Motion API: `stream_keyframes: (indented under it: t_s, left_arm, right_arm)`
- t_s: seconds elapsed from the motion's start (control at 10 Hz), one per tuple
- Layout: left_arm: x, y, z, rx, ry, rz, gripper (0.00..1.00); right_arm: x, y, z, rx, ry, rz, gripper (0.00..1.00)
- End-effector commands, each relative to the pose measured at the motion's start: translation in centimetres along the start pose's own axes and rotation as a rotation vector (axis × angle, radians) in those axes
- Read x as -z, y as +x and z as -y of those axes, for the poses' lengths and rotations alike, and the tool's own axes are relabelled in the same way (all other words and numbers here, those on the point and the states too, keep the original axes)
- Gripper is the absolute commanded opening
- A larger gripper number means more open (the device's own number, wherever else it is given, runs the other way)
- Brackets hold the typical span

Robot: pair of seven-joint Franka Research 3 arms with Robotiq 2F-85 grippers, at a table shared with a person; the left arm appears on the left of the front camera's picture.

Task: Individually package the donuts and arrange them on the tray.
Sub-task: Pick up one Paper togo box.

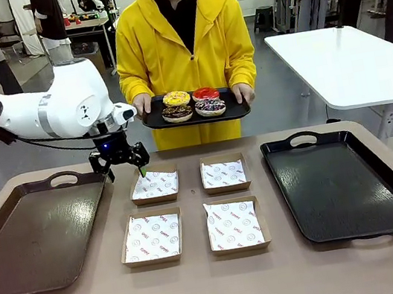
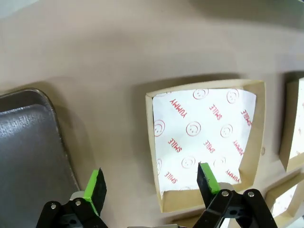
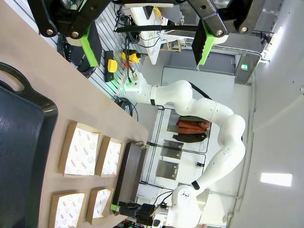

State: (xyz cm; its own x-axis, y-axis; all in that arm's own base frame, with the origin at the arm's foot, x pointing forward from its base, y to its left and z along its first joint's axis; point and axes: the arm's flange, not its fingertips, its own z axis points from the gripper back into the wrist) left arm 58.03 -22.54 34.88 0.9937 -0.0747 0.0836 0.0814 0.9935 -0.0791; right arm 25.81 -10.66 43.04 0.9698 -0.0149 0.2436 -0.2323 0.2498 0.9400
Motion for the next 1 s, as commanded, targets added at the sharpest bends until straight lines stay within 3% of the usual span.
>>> stream_keyframes:
  t_s: [0.0,0.4,0.5,0.6,0.7,0.8,0.9]
  left_arm:
    - [0.7,1.9,1.0,-0.070,0.002,-0.047,1.00]
    - [2.5,3.0,1.2,-0.076,0.046,-0.068,1.00]
    - [2.4,2.9,1.1,-0.053,0.034,-0.070,0.76]
    - [2.3,2.8,1.0,-0.041,0.031,-0.066,0.43]
    - [2.2,2.8,1.0,-0.038,0.031,-0.066,0.19]
    - [2.2,2.7,0.9,-0.039,0.031,-0.072,0.00]
    - [2.1,2.6,0.9,-0.036,0.034,-0.075,0.00]
  right_arm:
    - [0.0,-0.1,0.0,-0.011,0.014,0.003,1.00]
    - [0.0,-0.1,0.0,-0.011,0.014,0.003,1.00]
    - [0.0,-0.1,0.0,-0.011,0.014,0.003,1.00]
    - [0.0,-0.1,0.0,-0.011,0.014,0.003,1.00]
    - [0.0,-0.1,0.0,-0.011,0.014,0.003,1.00]
    - [0.0,-0.1,0.0,-0.011,0.014,0.003,1.00]
    - [0.0,-0.1,0.0,-0.011,0.014,0.003,1.00]
